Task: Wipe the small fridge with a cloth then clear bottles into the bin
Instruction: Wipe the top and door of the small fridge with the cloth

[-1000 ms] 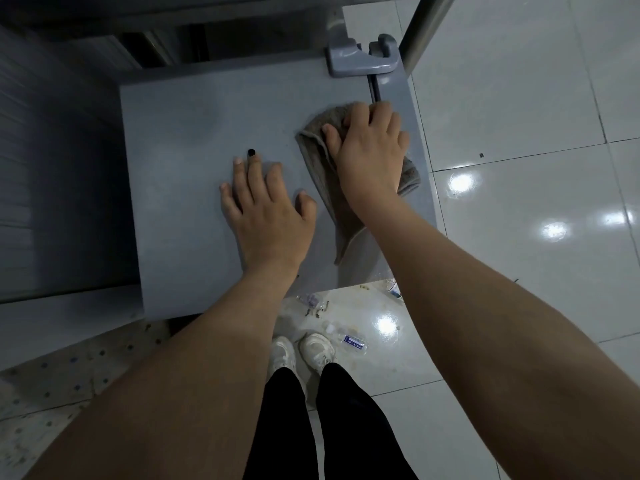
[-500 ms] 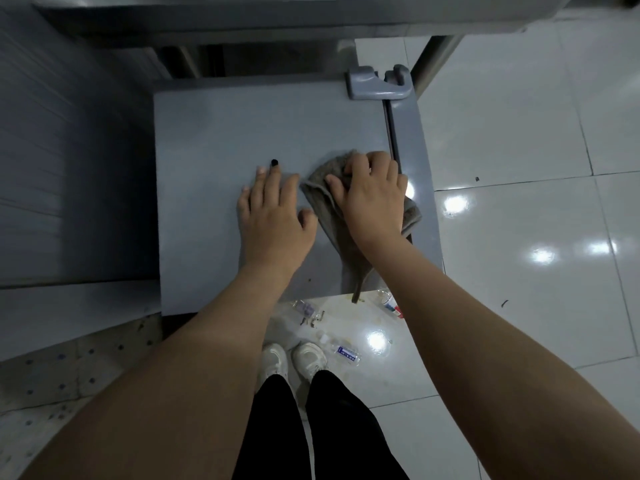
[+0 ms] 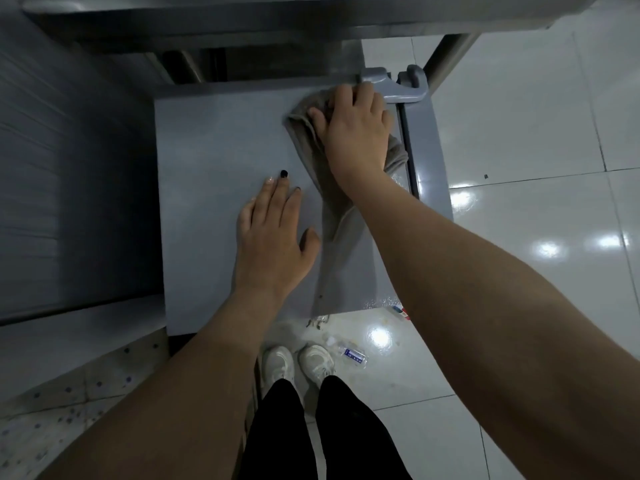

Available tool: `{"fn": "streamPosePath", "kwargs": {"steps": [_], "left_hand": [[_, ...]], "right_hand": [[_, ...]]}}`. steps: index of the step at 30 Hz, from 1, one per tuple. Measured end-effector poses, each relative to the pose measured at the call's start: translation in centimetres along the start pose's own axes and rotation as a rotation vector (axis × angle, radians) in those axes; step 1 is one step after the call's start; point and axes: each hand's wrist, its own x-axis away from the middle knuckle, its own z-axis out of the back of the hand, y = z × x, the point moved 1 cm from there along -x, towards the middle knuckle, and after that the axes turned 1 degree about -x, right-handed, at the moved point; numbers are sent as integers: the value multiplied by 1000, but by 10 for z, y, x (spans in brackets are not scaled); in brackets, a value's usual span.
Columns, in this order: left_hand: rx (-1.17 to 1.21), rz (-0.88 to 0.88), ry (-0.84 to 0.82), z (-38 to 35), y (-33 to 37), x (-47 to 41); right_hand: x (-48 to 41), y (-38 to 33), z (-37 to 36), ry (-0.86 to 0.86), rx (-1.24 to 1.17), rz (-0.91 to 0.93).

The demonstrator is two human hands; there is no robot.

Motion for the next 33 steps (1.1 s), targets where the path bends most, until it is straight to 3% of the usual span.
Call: {"fn": "streamPosePath", "kwargs": {"steps": [6,13,26,33], "left_hand": [[18,-1,-29,2,1,-1],[47,9,-40,4,2,-2],[16,-26,-51,2,1,-1],[125,-6,7,4,0,-2]], "right_hand": [[29,4,4,-48,-26,23],[104,21,4,126,-61,-10],[27,0,4,7,-14,-93],[40,4,6,4,-22,-52]]}}
